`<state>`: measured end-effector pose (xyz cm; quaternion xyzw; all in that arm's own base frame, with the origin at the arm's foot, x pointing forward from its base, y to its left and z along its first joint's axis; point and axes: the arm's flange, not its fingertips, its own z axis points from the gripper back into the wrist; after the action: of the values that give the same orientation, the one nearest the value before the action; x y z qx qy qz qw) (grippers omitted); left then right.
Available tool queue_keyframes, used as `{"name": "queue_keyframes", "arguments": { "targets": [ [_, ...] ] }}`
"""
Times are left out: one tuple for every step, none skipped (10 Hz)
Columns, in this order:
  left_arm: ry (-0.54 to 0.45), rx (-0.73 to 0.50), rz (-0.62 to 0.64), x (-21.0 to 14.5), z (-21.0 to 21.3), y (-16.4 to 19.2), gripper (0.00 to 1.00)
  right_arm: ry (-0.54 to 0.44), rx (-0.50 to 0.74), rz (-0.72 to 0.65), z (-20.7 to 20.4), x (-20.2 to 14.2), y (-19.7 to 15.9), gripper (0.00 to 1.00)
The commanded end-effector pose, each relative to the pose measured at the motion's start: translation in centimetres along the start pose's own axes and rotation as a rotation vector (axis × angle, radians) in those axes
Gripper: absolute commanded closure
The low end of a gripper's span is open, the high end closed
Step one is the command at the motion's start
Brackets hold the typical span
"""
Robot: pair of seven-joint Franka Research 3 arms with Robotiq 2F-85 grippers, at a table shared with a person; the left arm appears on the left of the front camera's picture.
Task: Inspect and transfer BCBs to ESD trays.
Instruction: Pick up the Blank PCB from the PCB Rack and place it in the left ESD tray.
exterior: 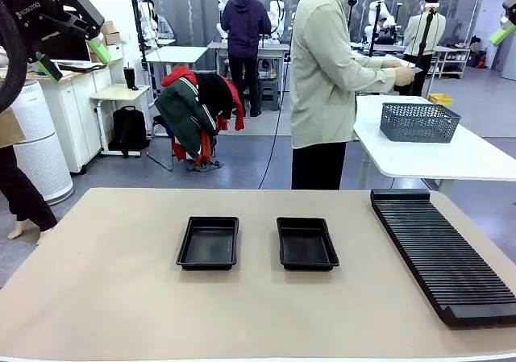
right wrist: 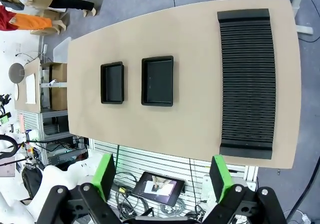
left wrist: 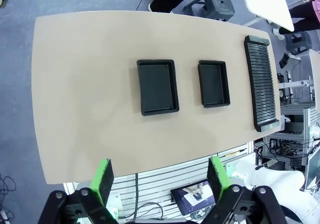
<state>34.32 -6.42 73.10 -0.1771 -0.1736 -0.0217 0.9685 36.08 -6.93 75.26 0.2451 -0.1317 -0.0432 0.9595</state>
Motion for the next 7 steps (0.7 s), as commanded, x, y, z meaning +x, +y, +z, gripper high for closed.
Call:
{"name": "queue_keyframes", "arguments": {
  "targets": [
    [0.018, 0.025, 0.030, 0.36, 0.33, -0.32, 0.00, 0.002, -0.001, -0.031, 0.24, 0.17, 0.04, 0.00],
    [0.017, 0.027, 0.029, 0.36, 0.36, -0.27, 0.00, -0.007, 0.006, -0.033, 0.31, 0.17, 0.08, 0.00],
    [0.016, 0.027, 0.029, 0.36, 0.41, -0.20, 0.00, -0.016, 0.009, -0.034, 0.38, 0.18, 0.07, 0.00],
    [0.017, 0.029, 0.029, 0.32, 0.43, -0.23, 0.00, -0.018, 0.003, -0.036, 0.35, 0.25, 0.04, 0.00],
    [0.018, 0.028, 0.027, 0.33, 0.45, -0.25, 0.00, -0.014, 0.000, -0.034, 0.30, 0.26, 0.06, 0.00],
    [0.021, 0.031, 0.030, 0.36, 0.43, -0.20, 0.00, -0.014, -0.002, -0.034, 0.30, 0.29, 0.08, 0.00],
    [0.027, 0.032, 0.032, 0.38, 0.39, -0.16, 0.00, -0.012, -0.004, -0.035, 0.29, 0.35, 0.07, 0.00]
  ]
}}
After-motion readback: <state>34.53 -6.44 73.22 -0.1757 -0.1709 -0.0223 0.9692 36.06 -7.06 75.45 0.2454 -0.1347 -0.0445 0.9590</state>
